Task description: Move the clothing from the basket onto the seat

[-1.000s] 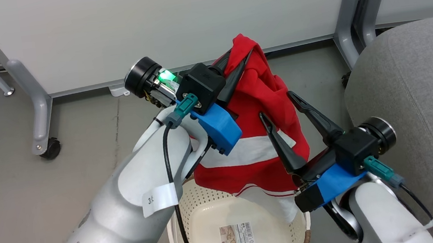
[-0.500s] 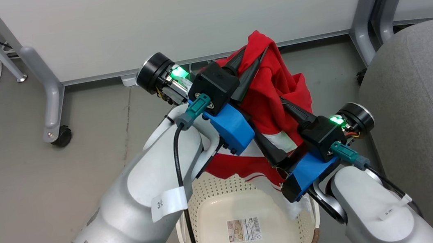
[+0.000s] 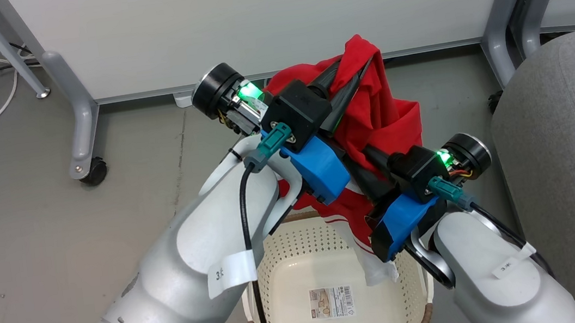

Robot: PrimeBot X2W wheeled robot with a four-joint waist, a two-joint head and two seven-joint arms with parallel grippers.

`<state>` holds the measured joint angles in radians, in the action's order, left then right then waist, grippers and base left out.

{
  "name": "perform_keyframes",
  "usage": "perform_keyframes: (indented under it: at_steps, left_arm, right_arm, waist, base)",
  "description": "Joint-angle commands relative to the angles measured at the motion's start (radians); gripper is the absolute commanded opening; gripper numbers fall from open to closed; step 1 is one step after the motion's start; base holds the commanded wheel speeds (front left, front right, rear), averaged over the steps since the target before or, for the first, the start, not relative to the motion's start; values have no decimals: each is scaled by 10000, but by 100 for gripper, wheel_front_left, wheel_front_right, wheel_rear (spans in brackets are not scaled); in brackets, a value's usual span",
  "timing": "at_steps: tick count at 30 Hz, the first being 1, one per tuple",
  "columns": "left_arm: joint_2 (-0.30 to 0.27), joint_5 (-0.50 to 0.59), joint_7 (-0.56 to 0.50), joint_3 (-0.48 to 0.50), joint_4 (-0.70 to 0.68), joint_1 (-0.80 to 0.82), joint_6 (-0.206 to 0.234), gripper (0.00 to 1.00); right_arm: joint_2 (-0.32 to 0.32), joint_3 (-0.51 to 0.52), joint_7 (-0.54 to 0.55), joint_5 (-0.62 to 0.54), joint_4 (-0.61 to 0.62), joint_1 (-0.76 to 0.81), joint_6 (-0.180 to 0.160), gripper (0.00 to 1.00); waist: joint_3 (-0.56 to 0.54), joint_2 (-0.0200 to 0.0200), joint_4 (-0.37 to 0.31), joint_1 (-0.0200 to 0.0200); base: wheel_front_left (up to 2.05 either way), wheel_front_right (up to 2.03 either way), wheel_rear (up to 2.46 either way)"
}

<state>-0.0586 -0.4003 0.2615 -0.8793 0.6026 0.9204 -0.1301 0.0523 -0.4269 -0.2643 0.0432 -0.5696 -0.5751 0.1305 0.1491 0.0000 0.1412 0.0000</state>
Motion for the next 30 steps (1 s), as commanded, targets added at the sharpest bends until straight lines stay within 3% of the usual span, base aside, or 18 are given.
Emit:
perform_keyframes:
  at_steps: [1,27,28,29,30]
  left_arm:
    - [27,33,55,51,-62,157,-8,0]
    - [67,42,55,172,0,43,-9,0]
    - [66,53,55,180,-6,31,-9,84]
    - [67,59,55,188,8,16,-9,100]
    - [67,62,55,197,20,3,-9,100]
  right_arm:
    - [-15,-47,-3,56,-55,-192,5,0]
    - [-25,-153,-3,310,175,-78,3,0]
    - [-25,-151,-3,311,172,-73,3,0]
    - [-25,-153,-3,310,174,-63,5,0]
    - [-25,-150,-3,311,179,-49,3,0]
  waist:
    - [7,0,3,0]
    - [-30,0,-105,0]
    - [-31,0,-108,0]
    - [-34,0,-112,0]
    - [-37,0,-117,0]
  base:
    - [0,0,0]
    - [0,0,0]
    - [0,0,0]
    - [0,0,0]
    - [0,0,0]
